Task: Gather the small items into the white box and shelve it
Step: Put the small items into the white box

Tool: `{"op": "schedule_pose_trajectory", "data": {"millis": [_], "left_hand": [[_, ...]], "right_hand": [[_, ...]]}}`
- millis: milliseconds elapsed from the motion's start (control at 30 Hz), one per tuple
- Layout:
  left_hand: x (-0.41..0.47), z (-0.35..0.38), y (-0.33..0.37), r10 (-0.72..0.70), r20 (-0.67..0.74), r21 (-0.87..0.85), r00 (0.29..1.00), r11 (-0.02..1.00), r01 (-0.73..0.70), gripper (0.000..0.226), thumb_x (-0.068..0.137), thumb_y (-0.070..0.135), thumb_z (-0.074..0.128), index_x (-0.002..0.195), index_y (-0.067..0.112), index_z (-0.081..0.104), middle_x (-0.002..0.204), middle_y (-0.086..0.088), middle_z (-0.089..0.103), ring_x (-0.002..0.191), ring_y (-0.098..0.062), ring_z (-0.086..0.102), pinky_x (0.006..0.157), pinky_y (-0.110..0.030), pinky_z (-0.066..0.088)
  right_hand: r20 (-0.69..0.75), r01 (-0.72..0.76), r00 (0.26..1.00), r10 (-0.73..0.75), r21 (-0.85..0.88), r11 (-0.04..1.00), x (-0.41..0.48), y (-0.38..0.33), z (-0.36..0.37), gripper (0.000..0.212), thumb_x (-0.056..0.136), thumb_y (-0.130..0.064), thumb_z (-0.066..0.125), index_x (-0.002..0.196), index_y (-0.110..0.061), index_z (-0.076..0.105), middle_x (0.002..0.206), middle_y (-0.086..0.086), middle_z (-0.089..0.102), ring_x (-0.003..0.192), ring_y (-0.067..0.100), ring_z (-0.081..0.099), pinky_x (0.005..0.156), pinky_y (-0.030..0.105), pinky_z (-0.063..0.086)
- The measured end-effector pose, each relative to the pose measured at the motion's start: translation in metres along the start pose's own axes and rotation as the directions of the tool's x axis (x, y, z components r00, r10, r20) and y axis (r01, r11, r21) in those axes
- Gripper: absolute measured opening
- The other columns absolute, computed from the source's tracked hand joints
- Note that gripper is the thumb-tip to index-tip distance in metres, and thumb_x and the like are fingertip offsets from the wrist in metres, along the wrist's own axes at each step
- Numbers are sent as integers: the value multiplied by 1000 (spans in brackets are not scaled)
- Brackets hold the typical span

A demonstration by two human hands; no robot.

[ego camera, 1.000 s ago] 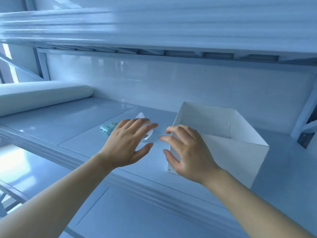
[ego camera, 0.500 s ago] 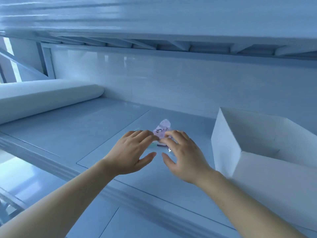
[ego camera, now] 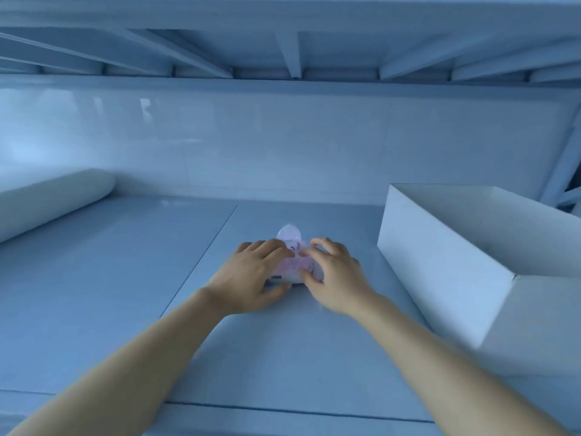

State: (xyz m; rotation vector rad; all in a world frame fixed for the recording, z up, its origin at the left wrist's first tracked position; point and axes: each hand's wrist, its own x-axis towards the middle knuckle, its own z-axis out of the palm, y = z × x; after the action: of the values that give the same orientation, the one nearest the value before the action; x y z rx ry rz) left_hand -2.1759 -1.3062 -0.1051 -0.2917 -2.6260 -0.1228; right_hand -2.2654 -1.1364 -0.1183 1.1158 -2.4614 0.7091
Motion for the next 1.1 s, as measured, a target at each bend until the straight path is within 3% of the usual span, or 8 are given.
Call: {"op": "schedule_pose_trajectory", "data": {"millis": [133,267,433,533,633,800,933,1100], "left_hand": [[-1,17,-9,-23,29,-3,999,1000,23,45,77,44,55,120,30,54,127,5,52,111,-21,51,92,-41,39],[-6,22,-14,-16,64,-21,998,1000,18,36,82,38,55,118,33,56,119,11,59,110,-16,53,89,-32,38],[-7,19,-12,-42,43,-96,998,994,46,29,83,34,55,111,33,61,111,15,63,105,-12,54,97,-36,34],[-12,19,-13,-83,10,-136,996,987,84,25,82,34,56,107,34,63,109,16,63,107,-7,53,107,-38,23],[-12,17,-13,-109,-6,-188,994,976,106,24,78,26,57,101,29,64,102,16,66,101,-7,57,109,-37,22],[-9,15,-9,-157,-10,-214,988,965,152,26,73,20,57,96,28,65,97,16,66,98,-5,57,111,-38,11],[-8,15,-6,-159,-69,-238,985,961,138,22,77,24,62,98,31,65,92,15,68,89,-9,60,106,-39,20],[-6,14,-7,-170,-115,-231,979,963,140,23,80,24,61,101,33,66,102,14,67,96,-10,60,104,-41,28]], "right_hand": [[39,2,999,-5,67,998,-13,5,11,32,85,-35,55,117,-28,56,125,-8,48,116,15,39,84,34,46],[59,4,998,-12,121,993,-15,8,12,24,85,-30,60,109,-30,64,117,-6,51,111,14,41,81,34,49],[68,-45,997,29,245,968,-10,14,5,28,77,-30,72,105,-30,67,111,-7,50,105,7,48,74,1,34],[109,-120,990,92,294,948,-9,21,-3,52,66,-37,79,113,-30,58,108,-9,49,96,-4,49,67,3,37],[136,-167,981,138,231,959,-9,26,-8,54,62,-43,75,111,-36,53,104,-16,49,90,-6,50,64,8,38],[141,-254,962,232,170,952,-9,31,-11,61,65,-23,67,122,-33,48,114,-13,50,96,7,49,69,18,41],[118,-288,955,270,171,942,-10,27,-14,53,66,-20,67,116,-30,54,108,-12,51,90,9,54,69,24,46],[9,-320,946,325,205,925,-10,25,-15,27,70,-25,69,96,-28,66,98,-14,59,79,2,53,61,14,37]]}}
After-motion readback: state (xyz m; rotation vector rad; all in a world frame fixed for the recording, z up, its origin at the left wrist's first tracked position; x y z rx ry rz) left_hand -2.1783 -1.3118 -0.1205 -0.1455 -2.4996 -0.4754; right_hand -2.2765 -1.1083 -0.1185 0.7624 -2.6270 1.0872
